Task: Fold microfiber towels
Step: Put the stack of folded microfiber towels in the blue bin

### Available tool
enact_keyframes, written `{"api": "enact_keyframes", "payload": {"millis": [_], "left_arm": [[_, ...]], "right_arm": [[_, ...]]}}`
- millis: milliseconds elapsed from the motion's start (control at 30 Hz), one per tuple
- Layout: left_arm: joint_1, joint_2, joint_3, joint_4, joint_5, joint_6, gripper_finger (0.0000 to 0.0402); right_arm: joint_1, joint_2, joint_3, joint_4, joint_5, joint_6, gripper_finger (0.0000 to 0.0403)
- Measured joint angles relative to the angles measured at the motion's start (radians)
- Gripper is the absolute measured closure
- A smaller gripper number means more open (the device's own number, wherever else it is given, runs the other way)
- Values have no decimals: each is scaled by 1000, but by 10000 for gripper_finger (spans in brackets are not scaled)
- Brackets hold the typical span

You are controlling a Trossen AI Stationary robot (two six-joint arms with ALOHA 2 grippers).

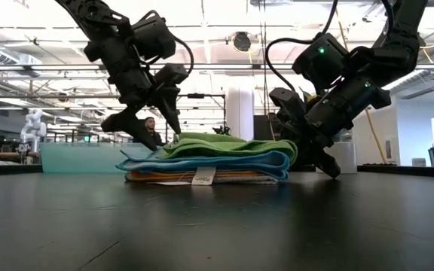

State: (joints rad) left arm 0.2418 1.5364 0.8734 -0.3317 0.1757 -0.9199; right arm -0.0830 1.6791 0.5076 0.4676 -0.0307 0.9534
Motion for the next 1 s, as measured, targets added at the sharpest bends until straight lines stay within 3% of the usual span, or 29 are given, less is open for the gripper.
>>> {"api": "enact_keyframes", "payload": {"millis": [200,300,400,533,733,1000], "left_arm": [[-1,0,0,-6,-16,-18,119],[-2,0,0,0,42,57,119],[-3,0,0,-19,67,25,119],[-5,-1,0,-17,22,7,115],[-8,32,0,-34,-46,-107,86],[-28,136,-2,72,32,-145,45]], "right_arm": [[0,0,0,29,0,-4,387],[0,0,0,37,0,-12,387],[0,0,0,37,0,-20,387],[0,0,0,38,0,-24,387],[0,0,0,37,-1,-27,387],[0,-2,0,43,-2,-34,387]]}}
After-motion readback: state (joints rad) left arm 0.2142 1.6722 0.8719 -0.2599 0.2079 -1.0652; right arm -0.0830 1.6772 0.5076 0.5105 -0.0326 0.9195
